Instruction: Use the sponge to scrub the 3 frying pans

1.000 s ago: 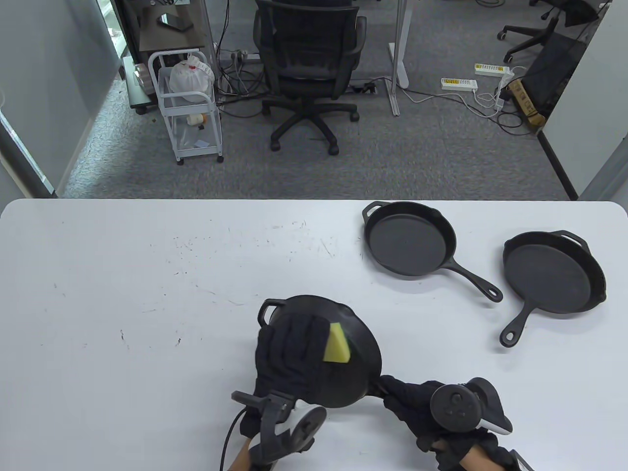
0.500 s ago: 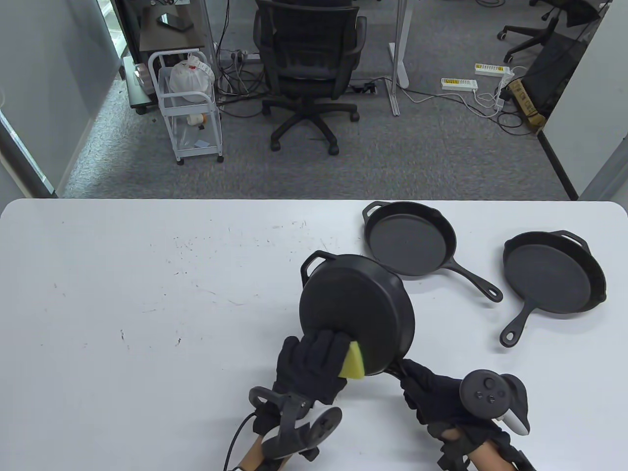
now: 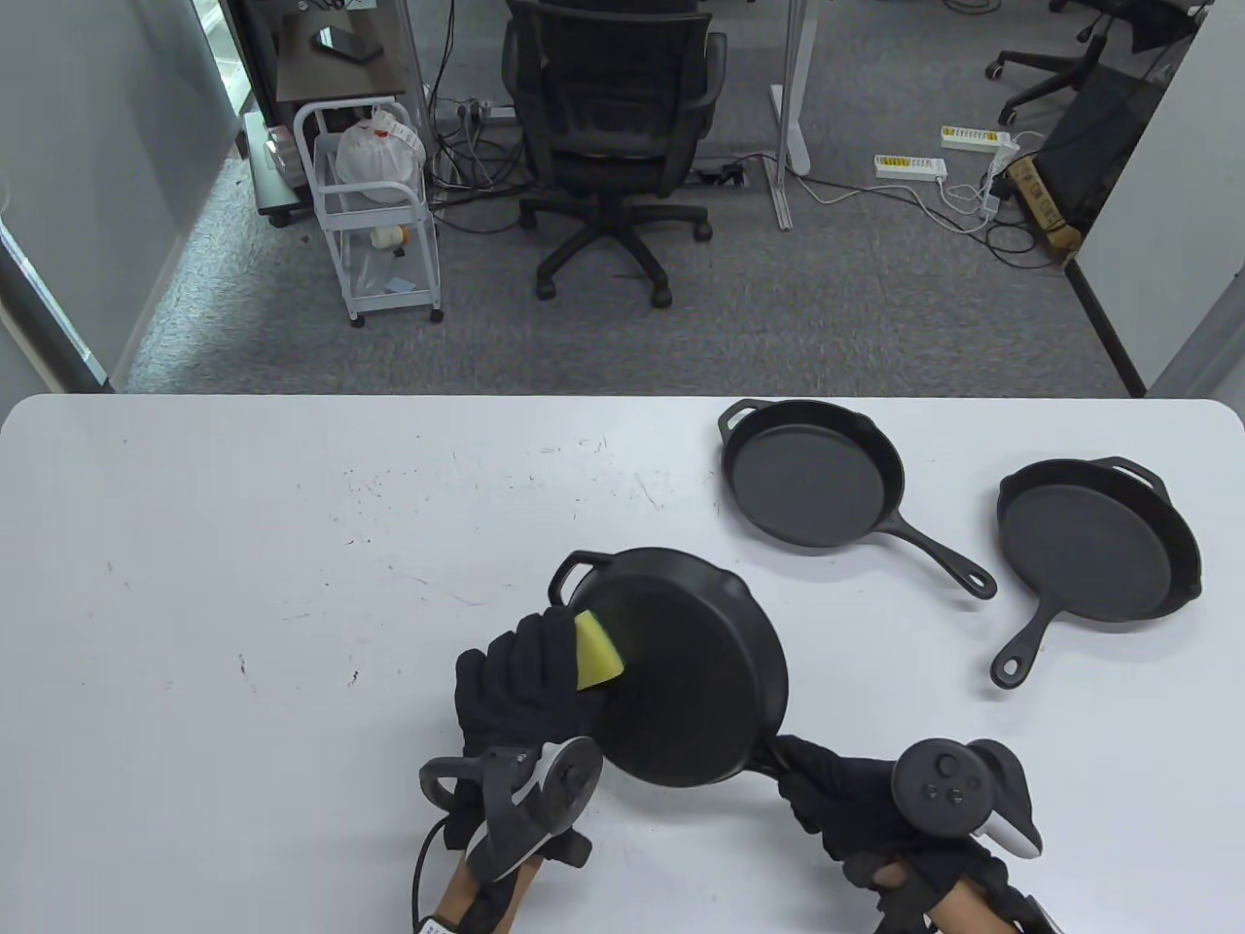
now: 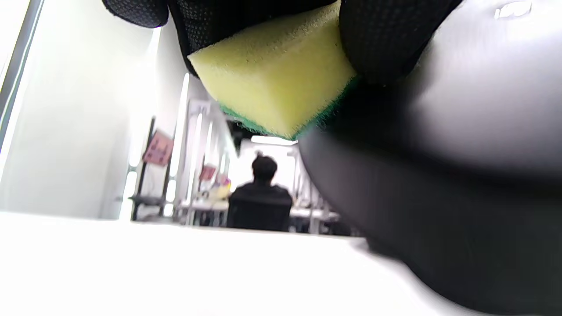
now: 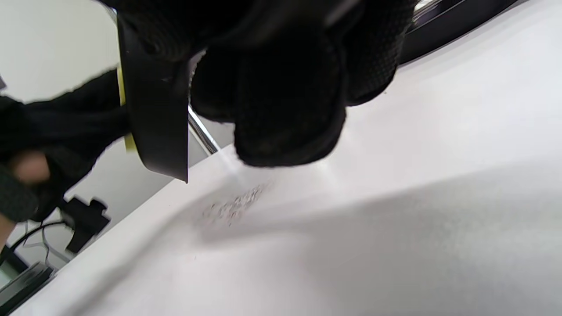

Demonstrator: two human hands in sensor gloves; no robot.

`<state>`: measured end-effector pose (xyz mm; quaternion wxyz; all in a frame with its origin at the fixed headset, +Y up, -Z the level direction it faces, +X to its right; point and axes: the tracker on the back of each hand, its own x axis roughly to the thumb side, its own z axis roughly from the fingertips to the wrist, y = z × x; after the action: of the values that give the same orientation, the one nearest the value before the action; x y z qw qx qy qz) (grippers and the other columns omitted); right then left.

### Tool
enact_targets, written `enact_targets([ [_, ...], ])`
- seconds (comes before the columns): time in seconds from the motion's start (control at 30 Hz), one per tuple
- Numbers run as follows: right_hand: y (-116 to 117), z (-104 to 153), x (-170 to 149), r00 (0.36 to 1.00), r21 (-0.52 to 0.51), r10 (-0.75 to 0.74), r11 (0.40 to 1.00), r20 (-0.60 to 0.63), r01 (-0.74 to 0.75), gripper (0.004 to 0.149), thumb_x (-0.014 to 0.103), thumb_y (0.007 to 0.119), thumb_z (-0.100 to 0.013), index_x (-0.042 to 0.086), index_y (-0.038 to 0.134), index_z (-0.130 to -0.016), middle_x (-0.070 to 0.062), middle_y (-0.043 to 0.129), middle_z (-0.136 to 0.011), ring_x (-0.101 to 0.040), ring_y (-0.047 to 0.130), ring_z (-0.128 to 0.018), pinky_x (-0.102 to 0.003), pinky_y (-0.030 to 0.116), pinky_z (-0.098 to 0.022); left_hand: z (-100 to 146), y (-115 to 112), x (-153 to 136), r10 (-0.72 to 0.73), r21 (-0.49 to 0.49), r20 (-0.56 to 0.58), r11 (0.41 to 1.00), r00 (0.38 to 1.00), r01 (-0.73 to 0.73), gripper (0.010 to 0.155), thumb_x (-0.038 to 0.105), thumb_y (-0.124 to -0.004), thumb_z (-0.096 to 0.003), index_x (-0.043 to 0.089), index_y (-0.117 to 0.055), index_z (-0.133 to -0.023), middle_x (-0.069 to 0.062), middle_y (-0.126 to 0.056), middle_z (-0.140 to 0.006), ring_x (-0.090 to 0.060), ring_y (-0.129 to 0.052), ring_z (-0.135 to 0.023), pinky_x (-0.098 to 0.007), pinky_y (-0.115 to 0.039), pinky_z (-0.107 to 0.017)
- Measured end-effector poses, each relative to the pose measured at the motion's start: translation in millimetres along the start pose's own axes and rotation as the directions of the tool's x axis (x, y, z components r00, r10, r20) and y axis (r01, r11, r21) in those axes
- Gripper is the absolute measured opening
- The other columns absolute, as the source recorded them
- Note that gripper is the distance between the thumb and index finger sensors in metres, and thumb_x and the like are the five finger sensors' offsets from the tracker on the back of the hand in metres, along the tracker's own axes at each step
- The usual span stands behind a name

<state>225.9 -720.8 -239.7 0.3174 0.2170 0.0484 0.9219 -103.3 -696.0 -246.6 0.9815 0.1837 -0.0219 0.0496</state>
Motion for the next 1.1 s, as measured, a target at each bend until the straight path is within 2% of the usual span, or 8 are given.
enact_targets([
  [0.13,-3,0,-7,0.996,-0.046,-0.056,0.998,-0.072,0.052,0.051,0.042,0.083,-0.043,0.017,0.087,-0.087,0.002,0.111,-0.044,-0.017,0.111,-0.009,-0.045,0.092,-0.040,7,-11,28,0.025,-0.095,0.144,0.995,0.989,-0.012,0.082,0.049,-0.084,-0.0453,0.017,-0.056,-0.116,-0.012,-0.075,-0.112,-0.036,-0.083,-0.095,-0.066,-0.059,-0.075],
  [0.3,6,-6,-7,0.997,0.007,-0.035,0.999,-0.072,0.036,0.051,0.042,0.083,-0.043,0.016,0.087,-0.087,0.001,0.111,-0.044,-0.017,0.111,-0.009,-0.045,0.092,-0.040,33,3,74,-0.022,0.057,0.404,0.998,0.915,-0.001,0.080,0.051,-0.084,-0.0441,0.029,-0.055,-0.116,-0.005,-0.066,-0.119,-0.032,-0.075,-0.105,-0.064,-0.053,-0.078],
  [0.43,19,-10,4,0.999,0.135,-0.020,0.991,0.029,0.016,0.051,0.042,0.084,-0.042,0.016,0.087,-0.087,0.001,0.111,-0.044,-0.018,0.111,-0.009,-0.046,0.092,-0.041,35,21,74,-0.056,0.184,0.367,0.983,0.928,-0.013,0.080,0.052,-0.080,-0.0461,0.029,-0.050,-0.117,-0.005,-0.060,-0.122,-0.034,-0.069,-0.108,-0.064,-0.050,-0.079],
  [0.5,24,-10,10,0.998,0.176,0.018,0.984,0.056,-0.028,0.052,0.042,0.084,-0.042,0.016,0.087,-0.087,0.001,0.111,-0.044,-0.017,0.111,-0.009,-0.045,0.092,-0.041,24,25,55,-0.030,0.199,0.265,0.980,0.964,-0.024,0.079,0.050,-0.079,-0.0471,0.029,-0.049,-0.117,-0.004,-0.060,-0.122,-0.035,-0.069,-0.108,-0.064,-0.049,-0.079],
  [0.73,16,-7,2,1.000,0.134,0.003,0.991,0.023,-0.006,0.052,0.042,0.084,-0.042,0.015,0.087,-0.087,0.000,0.111,-0.044,-0.018,0.111,-0.008,-0.046,0.092,-0.040,-1,2,-5,-0.002,0.017,0.003,1.000,1.000,0.002,0.081,0.048,-0.079,-0.0479,0.020,-0.050,-0.118,-0.010,-0.068,-0.118,-0.039,-0.076,-0.102,-0.066,-0.054,-0.077],
  [0.9,9,-3,-6,1.000,0.027,0.001,1.000,-0.027,-0.001,0.052,0.041,0.083,-0.043,0.015,0.087,-0.087,0.000,0.111,-0.044,-0.018,0.111,-0.008,-0.046,0.092,-0.040,8,-9,19,0.032,-0.104,0.144,0.994,0.989,-0.017,0.081,0.048,-0.082,-0.0467,0.019,-0.053,-0.116,-0.011,-0.072,-0.115,-0.038,-0.081,-0.099,-0.065,-0.058,-0.075],
  [1.0,11,-5,-8,0.999,0.010,0.012,1.000,-0.053,-0.012,0.052,0.041,0.083,-0.043,0.014,0.086,-0.087,0.000,0.111,-0.045,-0.018,0.110,-0.008,-0.046,0.092,-0.040,20,-8,48,0.028,-0.085,0.326,0.996,0.945,-0.001,0.080,0.050,-0.084,-0.0450,0.026,-0.054,-0.116,-0.008,-0.071,-0.116,-0.034,-0.079,-0.101,-0.063,-0.059,-0.076],
  [1.1,16,-8,-9,0.999,0.057,-0.009,0.998,-0.036,0.011,0.053,0.041,0.083,-0.043,0.013,0.085,-0.087,0.001,0.110,-0.045,-0.018,0.110,-0.008,-0.046,0.092,-0.040,31,-4,64,0.064,-0.015,0.401,0.998,0.914,-0.063,0.079,0.050,-0.084,-0.0441,0.031,-0.055,-0.115,-0.008,-0.064,-0.119,-0.034,-0.074,-0.104,-0.063,-0.056,-0.078],
])
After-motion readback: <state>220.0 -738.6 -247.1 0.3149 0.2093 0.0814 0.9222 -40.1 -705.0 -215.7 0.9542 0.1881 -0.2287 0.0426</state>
